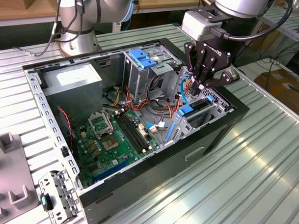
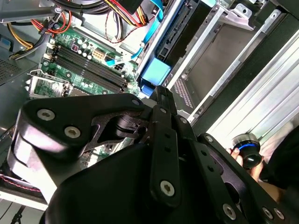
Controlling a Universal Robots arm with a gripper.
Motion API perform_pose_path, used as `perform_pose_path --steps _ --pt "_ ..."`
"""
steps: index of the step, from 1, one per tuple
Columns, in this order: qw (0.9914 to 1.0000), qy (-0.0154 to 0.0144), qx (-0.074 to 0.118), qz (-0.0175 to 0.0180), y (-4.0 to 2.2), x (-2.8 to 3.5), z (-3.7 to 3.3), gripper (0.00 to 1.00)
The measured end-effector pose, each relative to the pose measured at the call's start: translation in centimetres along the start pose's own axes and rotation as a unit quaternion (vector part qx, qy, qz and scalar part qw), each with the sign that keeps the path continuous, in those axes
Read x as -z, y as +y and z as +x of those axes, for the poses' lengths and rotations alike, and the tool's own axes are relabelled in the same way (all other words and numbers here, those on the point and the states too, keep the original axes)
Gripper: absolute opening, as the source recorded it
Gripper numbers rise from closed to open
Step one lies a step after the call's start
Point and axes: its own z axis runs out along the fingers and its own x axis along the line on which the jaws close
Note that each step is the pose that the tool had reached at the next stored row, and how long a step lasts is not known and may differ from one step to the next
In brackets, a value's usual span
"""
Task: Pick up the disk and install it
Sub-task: 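Insert the disk into the insertion slot, then insert the first disk wire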
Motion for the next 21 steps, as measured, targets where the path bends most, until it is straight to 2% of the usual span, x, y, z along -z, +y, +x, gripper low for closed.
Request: perform_pose_path --steps 7,9,14,21 --pt "1.00000 0.0001 0.000 0.0000 0.00 -0.03 0.00 0.11" --pt "1.00000 0.0001 0.000 -0.0012 -0.04 -0.28 -0.01 0.11" --pt "0.99999 0.0002 0.000 -0.0050 -0.56 -1.42 -0.02 0.11" --pt "0.99999 0.0002 0.000 -0.0051 -0.56 -1.49 -0.02 0.11"
